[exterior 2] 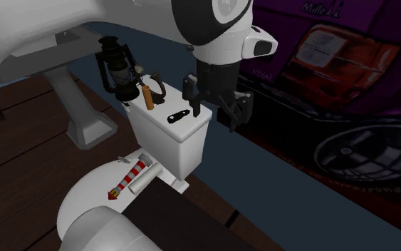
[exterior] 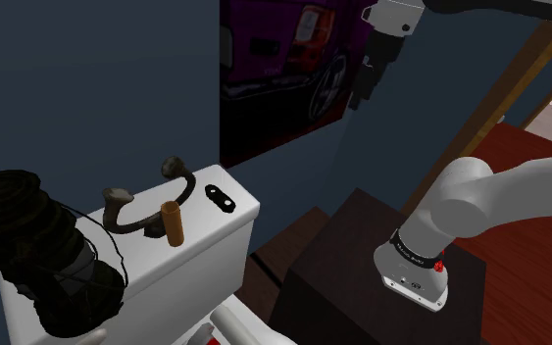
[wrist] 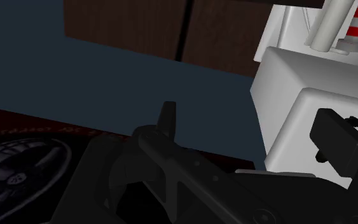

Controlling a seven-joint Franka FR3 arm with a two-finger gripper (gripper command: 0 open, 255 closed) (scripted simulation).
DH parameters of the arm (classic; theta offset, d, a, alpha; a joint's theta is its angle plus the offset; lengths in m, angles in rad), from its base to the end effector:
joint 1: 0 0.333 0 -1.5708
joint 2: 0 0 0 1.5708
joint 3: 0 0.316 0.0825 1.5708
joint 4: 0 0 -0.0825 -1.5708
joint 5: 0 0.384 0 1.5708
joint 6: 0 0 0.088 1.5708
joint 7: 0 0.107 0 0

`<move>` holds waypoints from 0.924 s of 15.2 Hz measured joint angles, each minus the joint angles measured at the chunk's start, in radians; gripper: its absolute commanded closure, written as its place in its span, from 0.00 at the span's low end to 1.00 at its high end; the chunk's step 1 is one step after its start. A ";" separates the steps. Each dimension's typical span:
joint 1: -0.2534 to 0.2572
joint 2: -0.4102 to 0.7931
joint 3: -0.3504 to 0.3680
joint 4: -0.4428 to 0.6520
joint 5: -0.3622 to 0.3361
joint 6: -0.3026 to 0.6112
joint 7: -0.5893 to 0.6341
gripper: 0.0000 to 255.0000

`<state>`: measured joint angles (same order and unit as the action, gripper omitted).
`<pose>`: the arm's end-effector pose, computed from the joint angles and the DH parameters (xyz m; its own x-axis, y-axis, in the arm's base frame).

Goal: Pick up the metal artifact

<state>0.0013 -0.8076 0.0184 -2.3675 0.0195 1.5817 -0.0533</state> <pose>0.3020 0.0098 0.5926 0.9975 0.0673 0.0220 0.0675 -0.9977 -0.0050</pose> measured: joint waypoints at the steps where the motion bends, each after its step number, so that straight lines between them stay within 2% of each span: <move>1: 0.000 0.000 0.000 0.000 0.000 0.000 0.000 0.00; 4: 0.011 0.025 0.029 -0.025 0.026 0.049 0.035 0.00; 14: 0.057 0.240 0.175 -0.077 0.128 0.324 0.193 0.00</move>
<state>0.0582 -0.5681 0.1936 -2.4442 0.1470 1.9060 0.1400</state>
